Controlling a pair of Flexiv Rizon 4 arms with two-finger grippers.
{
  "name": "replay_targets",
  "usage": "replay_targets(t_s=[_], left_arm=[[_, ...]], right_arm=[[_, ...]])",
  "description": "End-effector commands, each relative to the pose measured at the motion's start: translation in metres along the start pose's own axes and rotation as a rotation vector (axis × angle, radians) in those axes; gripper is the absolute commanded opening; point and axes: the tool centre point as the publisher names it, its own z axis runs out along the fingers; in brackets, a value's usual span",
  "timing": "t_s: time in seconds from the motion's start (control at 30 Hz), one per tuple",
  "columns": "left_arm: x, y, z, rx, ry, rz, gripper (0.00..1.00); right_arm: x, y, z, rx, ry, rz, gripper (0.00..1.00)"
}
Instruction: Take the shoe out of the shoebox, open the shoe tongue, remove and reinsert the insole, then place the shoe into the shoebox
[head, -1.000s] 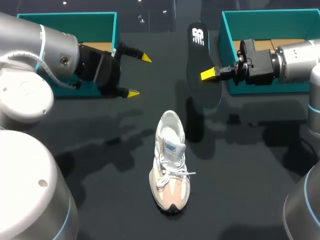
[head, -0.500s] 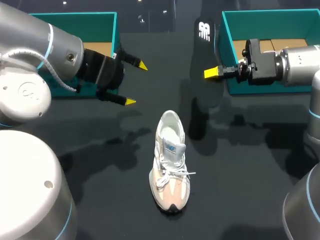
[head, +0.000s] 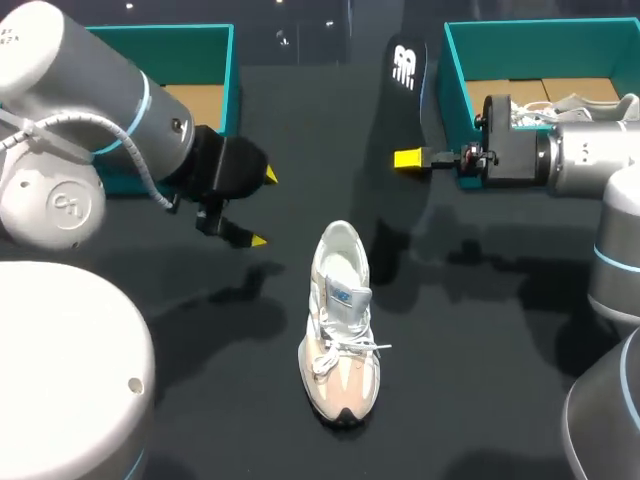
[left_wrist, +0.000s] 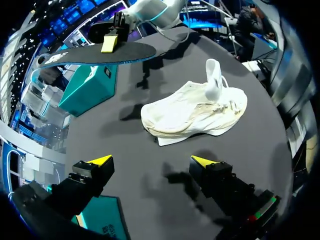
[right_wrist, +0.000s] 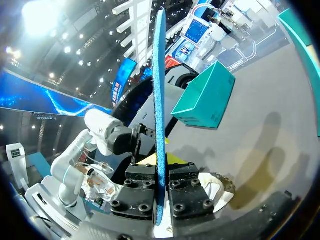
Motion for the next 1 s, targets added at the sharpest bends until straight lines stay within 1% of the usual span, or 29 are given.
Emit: replay_targets(t_s=[0.03,0.2,0.27,0.33,0.7,0.73,0.77,0.87,1.0], left_arm=[[-0.003,-0.004,0.024,-0.173,0.084,-0.095,1.0],[0.007,-0.001,0.041,-0.181,0.108,-0.117,1.0],[0.011,0.0,0.046,-0.126,0.126,-0.115,1.0],[0.011,0.0,0.046,-0.126,0.126,-0.115,1.0],[0.011,0.0,0.046,-0.126,0.126,-0.115,1.0],[0.014,-0.001,0.05,-0.114,0.113,-0.102,1.0],[0.017,-0.001,0.054,-0.077,0.136,-0.083,1.0],[0.023,-0.002,0.066,-0.073,0.123,-0.043,1.0],[0.027,-0.002,0.074,-0.068,0.134,-0.034,1.0]], right_arm=[[-0.008,-0.003,0.01,0.007,0.02,-0.009,0.0],[-0.012,-0.012,0.016,0.01,0.034,-0.021,0.0],[-0.015,-0.017,0.019,0.004,0.058,-0.022,0.0],[-0.019,-0.024,0.021,0.005,0.088,-0.011,0.0],[-0.019,-0.024,0.021,0.005,0.088,-0.011,0.0],[-0.022,-0.026,0.024,0.002,0.09,-0.011,0.0],[-0.025,-0.028,0.029,0.002,0.089,-0.014,0.0],[-0.03,-0.031,0.04,-0.011,0.097,-0.021,0.0],[-0.031,-0.033,0.052,-0.012,0.097,-0.03,0.0]])
